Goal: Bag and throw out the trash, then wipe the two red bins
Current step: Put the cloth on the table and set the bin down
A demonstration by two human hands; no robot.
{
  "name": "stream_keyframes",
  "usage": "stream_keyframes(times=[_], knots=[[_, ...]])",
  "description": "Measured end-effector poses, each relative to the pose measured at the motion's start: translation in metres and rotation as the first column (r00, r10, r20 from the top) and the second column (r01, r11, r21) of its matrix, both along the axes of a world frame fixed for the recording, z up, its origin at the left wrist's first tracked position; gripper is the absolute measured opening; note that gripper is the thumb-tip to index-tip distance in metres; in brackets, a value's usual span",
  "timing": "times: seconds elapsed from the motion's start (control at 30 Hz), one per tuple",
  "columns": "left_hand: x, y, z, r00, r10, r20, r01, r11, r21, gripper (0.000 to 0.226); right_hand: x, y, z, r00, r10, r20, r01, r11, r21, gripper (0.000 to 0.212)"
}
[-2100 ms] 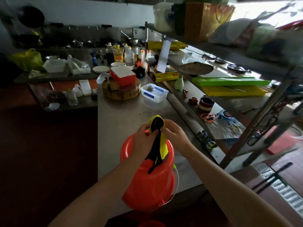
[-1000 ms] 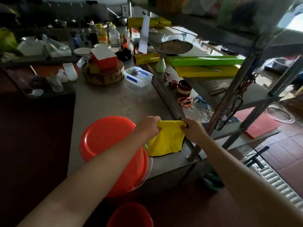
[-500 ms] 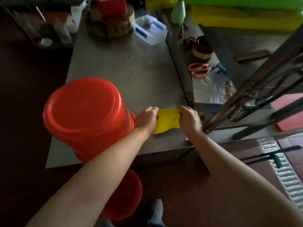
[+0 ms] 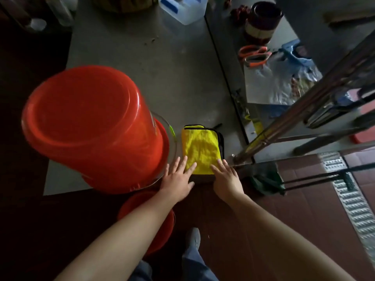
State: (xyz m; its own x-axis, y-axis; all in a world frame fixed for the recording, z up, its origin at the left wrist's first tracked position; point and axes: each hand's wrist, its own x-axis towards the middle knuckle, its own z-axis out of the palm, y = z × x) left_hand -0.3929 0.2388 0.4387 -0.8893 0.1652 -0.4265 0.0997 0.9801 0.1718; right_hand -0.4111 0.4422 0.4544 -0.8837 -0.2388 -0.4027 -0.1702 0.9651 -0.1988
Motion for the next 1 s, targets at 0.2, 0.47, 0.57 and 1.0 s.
stream_keyframes(times=[0.2, 0.47, 0.57, 1.0], knots=[[-0.017, -0.013, 0.07, 0.983, 0.011, -0.184, -0.009, 1.0, 0.014, 0.07, -0.023, -0.027, 0.063, 0.998, 0.007, -0.067, -0.01, 0.999, -0.04, 0.067], [-0.06, -0.062, 0.23, 0.868, 0.019, -0.495, -0.054, 0.997, -0.057, 0.06, -0.081, -0.088, 0.195, 0.961, -0.059, -0.271, -0.057, 0.914, -0.401, 0.046], [-0.06, -0.102, 0.271, 0.797, 0.035, -0.603, -0.126, 0.986, -0.109, 0.059, -0.094, -0.127, 0.228, 0.941, -0.042, -0.336, -0.129, 0.874, -0.469, 0.035], [-0.03, -0.288, 0.251, 0.896, 0.174, -0.409, -0.27, 0.944, -0.191, 0.074, -0.104, -0.25, 0.219, 1.0, -0.013, 0.0, 0.012, 0.946, -0.325, 0.096]])
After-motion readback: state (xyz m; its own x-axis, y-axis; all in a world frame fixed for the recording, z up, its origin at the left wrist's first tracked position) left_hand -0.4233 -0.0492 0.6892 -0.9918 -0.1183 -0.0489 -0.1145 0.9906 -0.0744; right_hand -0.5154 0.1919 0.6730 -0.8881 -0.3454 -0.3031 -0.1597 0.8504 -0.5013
